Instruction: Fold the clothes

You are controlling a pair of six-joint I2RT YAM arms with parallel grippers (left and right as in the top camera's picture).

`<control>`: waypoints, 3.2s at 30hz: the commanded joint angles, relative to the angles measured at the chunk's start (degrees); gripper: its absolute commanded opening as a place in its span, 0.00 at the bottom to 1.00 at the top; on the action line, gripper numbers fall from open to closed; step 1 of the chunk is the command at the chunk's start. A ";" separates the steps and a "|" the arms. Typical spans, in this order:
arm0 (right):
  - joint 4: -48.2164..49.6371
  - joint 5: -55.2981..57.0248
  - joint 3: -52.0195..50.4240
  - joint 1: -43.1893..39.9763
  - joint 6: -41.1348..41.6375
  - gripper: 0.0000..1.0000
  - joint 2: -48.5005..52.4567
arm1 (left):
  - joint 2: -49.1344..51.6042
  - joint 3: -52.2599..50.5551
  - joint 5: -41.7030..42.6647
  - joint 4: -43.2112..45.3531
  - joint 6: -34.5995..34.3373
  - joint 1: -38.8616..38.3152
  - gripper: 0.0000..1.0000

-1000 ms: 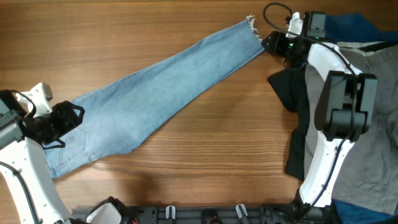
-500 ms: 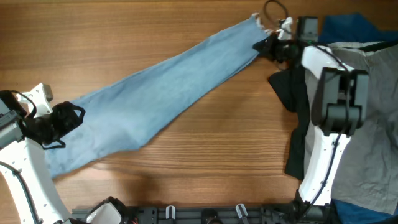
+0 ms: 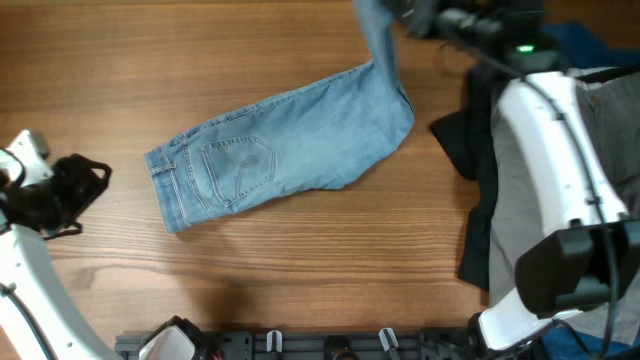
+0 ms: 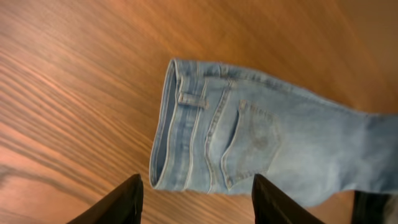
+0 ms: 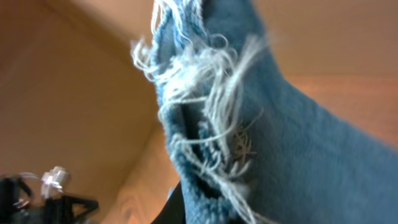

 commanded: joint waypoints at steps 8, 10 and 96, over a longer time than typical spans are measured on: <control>-13.20 36.15 -1.42 33.14 -6.29 0.04 2.29 | -2.29 10.19 0.28 -4.72 -0.98 1.49 0.56; -10.03 36.50 -1.46 35.82 -6.08 0.04 7.65 | -2.29 10.19 0.28 -4.76 -0.98 1.49 0.56; -17.86 22.62 -17.20 27.04 -23.98 0.08 26.25 | 33.64 -15.26 -6.10 23.34 8.63 -14.73 0.85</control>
